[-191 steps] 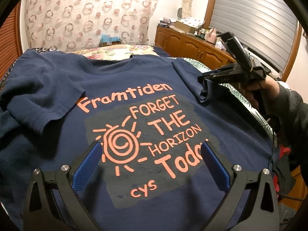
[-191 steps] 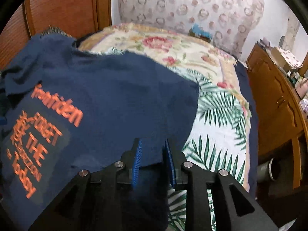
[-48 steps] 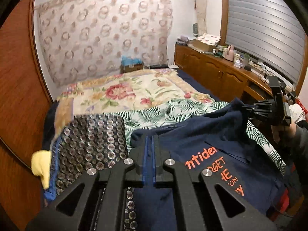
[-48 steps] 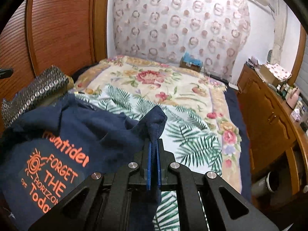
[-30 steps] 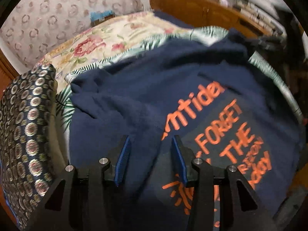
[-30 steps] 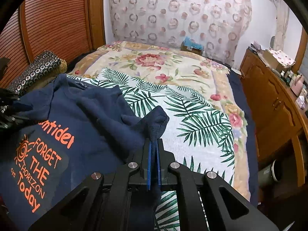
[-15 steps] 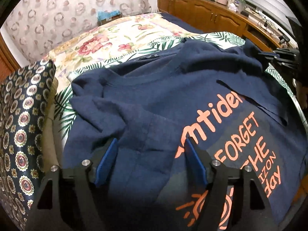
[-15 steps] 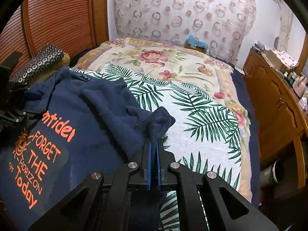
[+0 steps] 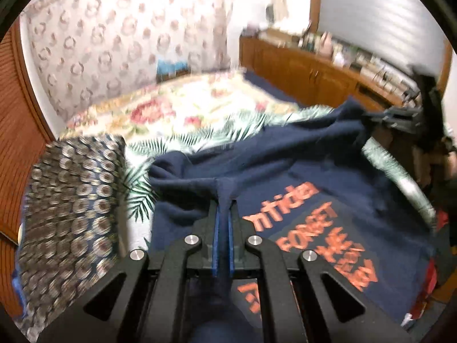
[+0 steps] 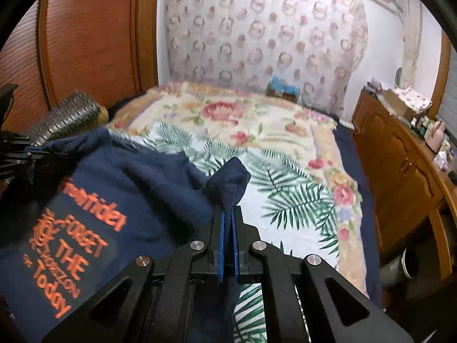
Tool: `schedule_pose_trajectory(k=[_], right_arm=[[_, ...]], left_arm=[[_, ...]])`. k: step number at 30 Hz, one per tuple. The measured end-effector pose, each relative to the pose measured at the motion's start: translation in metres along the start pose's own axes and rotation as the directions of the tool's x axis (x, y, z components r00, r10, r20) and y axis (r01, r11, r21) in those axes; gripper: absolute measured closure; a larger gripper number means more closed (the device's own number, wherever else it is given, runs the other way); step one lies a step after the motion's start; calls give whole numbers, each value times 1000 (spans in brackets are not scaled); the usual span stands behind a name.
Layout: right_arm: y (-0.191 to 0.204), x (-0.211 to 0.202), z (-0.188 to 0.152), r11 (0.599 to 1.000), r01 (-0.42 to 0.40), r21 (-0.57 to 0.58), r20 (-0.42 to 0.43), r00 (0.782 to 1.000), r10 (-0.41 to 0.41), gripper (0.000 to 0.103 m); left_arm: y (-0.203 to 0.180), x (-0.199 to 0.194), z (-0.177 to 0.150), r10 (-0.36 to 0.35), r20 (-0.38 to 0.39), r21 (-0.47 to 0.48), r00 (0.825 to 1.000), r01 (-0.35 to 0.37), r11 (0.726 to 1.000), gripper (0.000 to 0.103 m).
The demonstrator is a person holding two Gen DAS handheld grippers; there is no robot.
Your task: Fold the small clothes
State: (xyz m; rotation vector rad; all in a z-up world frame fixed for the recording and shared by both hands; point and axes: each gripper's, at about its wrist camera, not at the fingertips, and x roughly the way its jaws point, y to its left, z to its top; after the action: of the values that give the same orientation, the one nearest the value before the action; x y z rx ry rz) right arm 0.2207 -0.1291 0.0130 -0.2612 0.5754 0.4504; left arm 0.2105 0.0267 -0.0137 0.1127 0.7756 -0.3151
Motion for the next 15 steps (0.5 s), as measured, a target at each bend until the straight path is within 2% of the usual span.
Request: schedule_pose_trajectory(k=[4,7,11,15], right_arm=[[9,-51,-14,999,-33,-1,57,998,33,99],[14,-89,-37,998,-61,-3,74,995,61,99],[19,-131,-79,995,-97,8,52,994,96,99],[24,-167,-119,992,-122,18,16,992,122,99]], left_arm=[[-6,-63,-21,-25,87,1,996,25,1000,98],[-5,-111,-50,-27,145,-30,989,31,999,98],[-1,-166,-103,21,186,-84,982,-5,996,98],[1,-194,-140,53,194,-131,980,-28,991,98]])
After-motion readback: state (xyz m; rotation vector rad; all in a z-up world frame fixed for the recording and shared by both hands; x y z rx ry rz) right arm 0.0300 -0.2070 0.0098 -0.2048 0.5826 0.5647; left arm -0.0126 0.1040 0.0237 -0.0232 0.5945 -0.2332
